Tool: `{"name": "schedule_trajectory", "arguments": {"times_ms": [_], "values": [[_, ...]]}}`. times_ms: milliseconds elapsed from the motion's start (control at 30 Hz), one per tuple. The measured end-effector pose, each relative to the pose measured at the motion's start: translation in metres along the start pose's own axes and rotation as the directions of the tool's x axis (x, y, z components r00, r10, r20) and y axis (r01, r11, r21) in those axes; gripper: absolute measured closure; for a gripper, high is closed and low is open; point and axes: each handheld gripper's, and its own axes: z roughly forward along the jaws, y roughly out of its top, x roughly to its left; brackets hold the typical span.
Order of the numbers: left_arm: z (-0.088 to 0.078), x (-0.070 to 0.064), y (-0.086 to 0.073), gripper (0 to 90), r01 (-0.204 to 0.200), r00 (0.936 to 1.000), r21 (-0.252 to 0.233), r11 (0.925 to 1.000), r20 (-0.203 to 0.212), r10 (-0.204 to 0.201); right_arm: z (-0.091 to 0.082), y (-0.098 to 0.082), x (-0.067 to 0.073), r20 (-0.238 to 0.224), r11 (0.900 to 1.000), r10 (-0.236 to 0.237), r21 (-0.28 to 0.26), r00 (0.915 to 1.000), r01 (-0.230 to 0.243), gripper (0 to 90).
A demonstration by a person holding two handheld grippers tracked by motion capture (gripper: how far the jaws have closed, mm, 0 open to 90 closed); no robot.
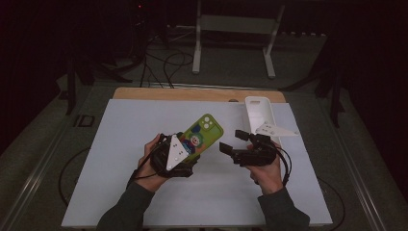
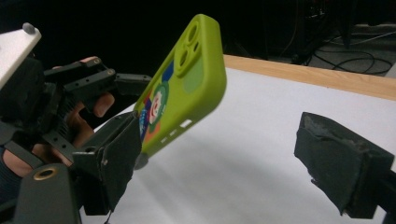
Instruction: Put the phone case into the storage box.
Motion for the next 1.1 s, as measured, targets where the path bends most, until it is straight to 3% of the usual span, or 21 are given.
{"name": "schedule_trajectory", "arguments": {"times_ms": [300, 600, 733, 833, 967, 1000, 1100], "values": [[-0.001, -0.007, 0.007, 16.1, -0.022, 0.9997, -0.021, 0.9995, 0.009, 0.022, 0.005, 0.006, 0.004, -0.026, 1.0, -0.004, 0.001, 0.9997, 0.004, 17.3], [0.0, -0.013, 0.011, 16.1, -0.034, 0.999, -0.032, 0.9989, 0.029, 0.035, 0.014, 0.009, 0.011, -0.036, 1.0, -0.008, 0.019, 0.9993, 0.009, 27.2], [-0.001, -0.015, 0.013, 16.1, -0.04, 0.9985, -0.042, 0.9983, 0.037, 0.041, 0.017, 0.009, 0.012, -0.053, 1.0, -0.003, 0.028, 0.9986, 0.004, 35.5], [-0.002, -0.016, 0.013, 16.1, -0.039, 0.9982, -0.049, 0.998, 0.044, 0.042, 0.019, 0.008, 0.012, -0.08, 0.999, 0.001, 0.036, 0.9968, 0.002, 46.7], [-0.004, -0.019, 0.015, 16.1, -0.046, 0.9969, -0.066, 0.9968, 0.061, 0.05, 0.02, 0.007, 0.011, -0.099, 0.999, 0.009, 0.04, 0.995, -0.005, 53.5], [-0.004, -0.019, 0.015, 16.1, -0.044, 0.9967, -0.071, 0.9965, 0.065, 0.049, 0.021, 0.006, 0.011, -0.12, 0.999, 0.013, 0.044, 0.9927, -0.007, 60.1], [-0.004, -0.019, 0.016, 16.1, -0.04, 0.9965, -0.075, 0.9964, 0.07, 0.045, 0.02, 0.005, 0.009, -0.161, 0.999, 0.035, 0.044, 0.9864, -0.028, 67.4]]}}
